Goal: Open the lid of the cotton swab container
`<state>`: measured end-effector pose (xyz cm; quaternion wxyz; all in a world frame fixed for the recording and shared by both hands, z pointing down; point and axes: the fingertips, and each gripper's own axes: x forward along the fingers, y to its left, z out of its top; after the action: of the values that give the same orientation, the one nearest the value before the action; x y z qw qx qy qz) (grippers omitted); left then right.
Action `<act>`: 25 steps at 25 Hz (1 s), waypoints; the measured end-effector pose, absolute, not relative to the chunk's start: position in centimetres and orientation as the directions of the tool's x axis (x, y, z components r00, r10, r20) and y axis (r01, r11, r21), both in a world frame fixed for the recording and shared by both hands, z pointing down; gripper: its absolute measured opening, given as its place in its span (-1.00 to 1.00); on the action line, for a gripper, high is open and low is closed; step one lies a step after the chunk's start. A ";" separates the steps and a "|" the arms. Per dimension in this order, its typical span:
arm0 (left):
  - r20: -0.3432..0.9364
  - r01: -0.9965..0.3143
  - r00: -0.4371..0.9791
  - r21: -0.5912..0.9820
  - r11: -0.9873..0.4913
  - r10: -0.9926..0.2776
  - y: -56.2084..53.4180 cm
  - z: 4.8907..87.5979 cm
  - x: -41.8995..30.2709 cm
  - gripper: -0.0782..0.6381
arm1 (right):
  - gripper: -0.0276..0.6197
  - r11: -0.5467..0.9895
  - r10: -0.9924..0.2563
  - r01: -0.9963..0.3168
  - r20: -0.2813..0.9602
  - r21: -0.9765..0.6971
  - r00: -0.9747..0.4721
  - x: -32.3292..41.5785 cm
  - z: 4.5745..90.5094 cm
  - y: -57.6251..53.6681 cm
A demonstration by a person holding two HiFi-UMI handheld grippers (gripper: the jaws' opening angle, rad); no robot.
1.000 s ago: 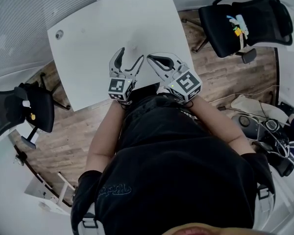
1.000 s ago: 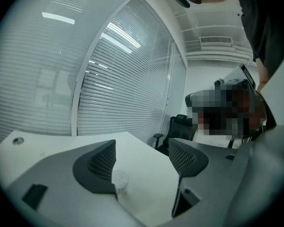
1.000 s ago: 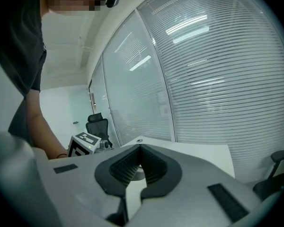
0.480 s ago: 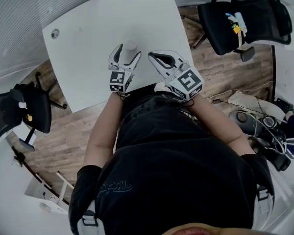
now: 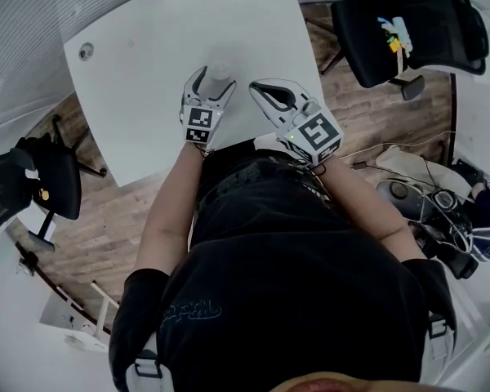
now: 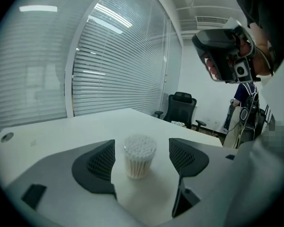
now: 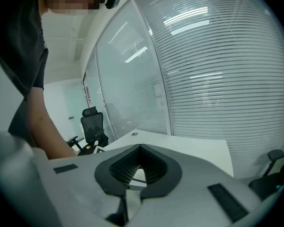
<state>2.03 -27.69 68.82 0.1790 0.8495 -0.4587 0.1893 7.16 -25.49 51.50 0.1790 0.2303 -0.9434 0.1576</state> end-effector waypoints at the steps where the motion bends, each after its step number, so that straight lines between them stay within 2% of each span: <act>1: 0.493 -0.850 0.502 0.131 -0.509 -0.711 -27.9 69.2 1.9 0.19 | -0.85 0.844 -0.377 -0.491 0.414 -0.216 -0.829 7.2 51.6 -25.6; 25: 0.642 -0.896 0.374 0.065 -0.439 -0.669 -29.0 74.3 2.8 0.19 | -0.85 0.815 -0.398 -0.532 0.445 -0.228 -0.802 7.5 53.1 -27.3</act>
<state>2.78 -28.98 74.35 0.2073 0.8025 -0.4876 0.2743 7.49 -27.31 53.09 0.1922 0.2492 -0.9332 0.1737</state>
